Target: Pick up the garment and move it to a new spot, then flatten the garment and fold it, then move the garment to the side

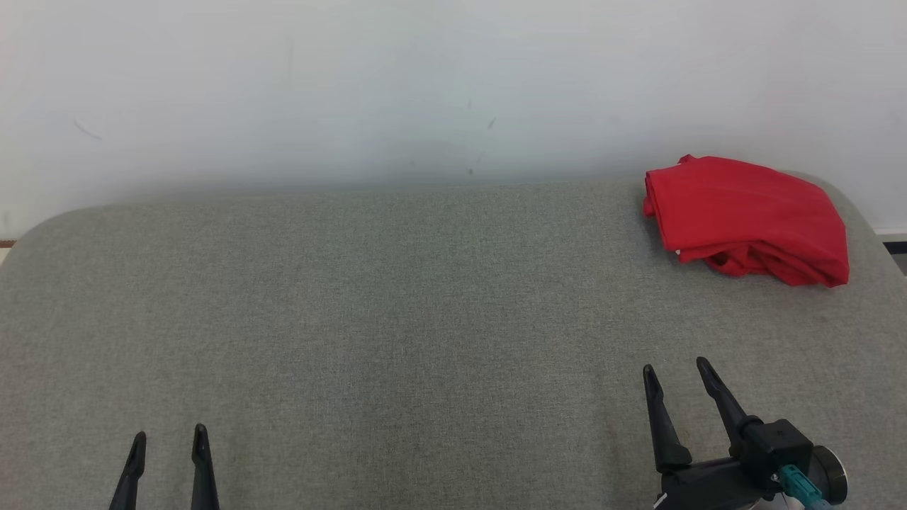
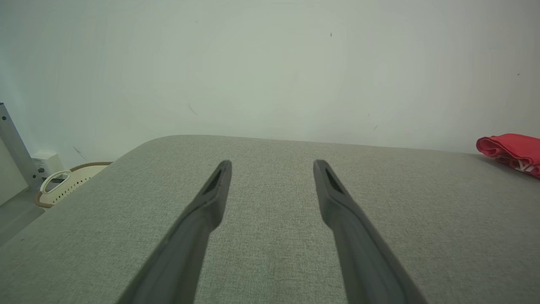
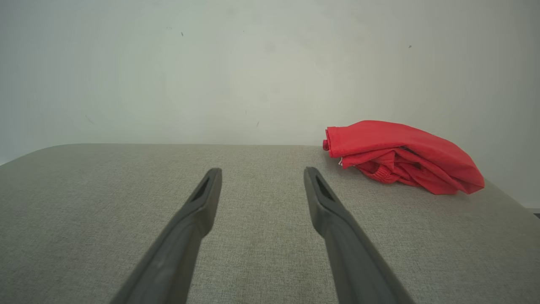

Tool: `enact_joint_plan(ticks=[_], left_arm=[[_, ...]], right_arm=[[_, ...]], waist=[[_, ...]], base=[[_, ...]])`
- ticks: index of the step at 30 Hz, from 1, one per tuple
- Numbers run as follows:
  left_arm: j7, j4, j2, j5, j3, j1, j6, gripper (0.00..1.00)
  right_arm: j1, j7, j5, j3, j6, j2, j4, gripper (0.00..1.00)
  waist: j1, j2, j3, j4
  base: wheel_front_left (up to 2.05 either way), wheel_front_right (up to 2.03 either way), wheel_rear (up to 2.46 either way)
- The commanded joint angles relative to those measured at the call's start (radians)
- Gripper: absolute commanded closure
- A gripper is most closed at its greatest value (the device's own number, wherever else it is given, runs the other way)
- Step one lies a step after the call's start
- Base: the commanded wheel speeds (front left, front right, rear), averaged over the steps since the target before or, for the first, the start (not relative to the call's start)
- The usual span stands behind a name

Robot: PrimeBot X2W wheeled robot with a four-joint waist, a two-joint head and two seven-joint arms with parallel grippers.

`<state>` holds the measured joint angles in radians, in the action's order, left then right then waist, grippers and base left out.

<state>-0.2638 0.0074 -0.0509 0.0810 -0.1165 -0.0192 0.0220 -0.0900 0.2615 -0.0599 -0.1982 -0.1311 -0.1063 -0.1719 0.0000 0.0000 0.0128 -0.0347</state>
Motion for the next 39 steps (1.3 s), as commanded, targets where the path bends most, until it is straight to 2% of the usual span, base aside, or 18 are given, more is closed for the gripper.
enact_joint_plan(ticks=[1, 7, 8, 11, 24, 39], left_arm=[[-0.001, 0.005, 0.000, 0.004, -0.002, -0.012, 0.000, 0.00], [-0.001, 0.002, 0.000, 0.008, -0.001, -0.014, 0.000, 0.00], [0.000, 0.002, 0.000, 0.005, 0.000, 0.000, -0.001, 1.00], [0.001, 0.029, 0.004, 0.004, 0.001, -0.003, -0.003, 1.00], [0.070, 0.099, 0.003, 0.284, -0.004, 0.055, -0.031, 1.00], [0.120, 0.151, 0.002, 0.525, 0.002, 0.097, -0.055, 1.00]], right_arm=[[0.006, 0.004, -0.002, 0.000, 0.001, 0.001, -0.001, 0.00], [0.003, 0.004, -0.005, -0.004, 0.001, -0.002, -0.007, 0.00], [0.000, 0.000, -0.001, -0.002, 0.000, 0.000, -0.006, 1.00], [0.013, -0.003, -0.001, -0.002, 0.000, 0.000, -0.030, 1.00], [-0.027, -0.067, -0.300, 0.046, 0.000, 0.001, -0.069, 1.00], [-0.062, -0.127, -0.548, 0.094, 0.000, 0.005, -0.104, 1.00]], waist=[[0.0000, 0.0000, 0.001, 0.000], [0.0000, 0.0000, 0.005, -0.001], [0.0000, 0.0000, 0.005, -0.001], [0.0000, 0.0000, 0.006, -0.001], [0.0000, 0.0000, 0.002, 0.003], [0.0000, 0.0000, -0.001, 0.007]], base=[[0.00, 0.00, 0.00], [0.00, 0.00, 0.00], [0.00, 0.00, 0.00], [0.00, 0.00, 0.00], [0.00, 0.00, 0.00], [0.00, 0.00, 0.00]])
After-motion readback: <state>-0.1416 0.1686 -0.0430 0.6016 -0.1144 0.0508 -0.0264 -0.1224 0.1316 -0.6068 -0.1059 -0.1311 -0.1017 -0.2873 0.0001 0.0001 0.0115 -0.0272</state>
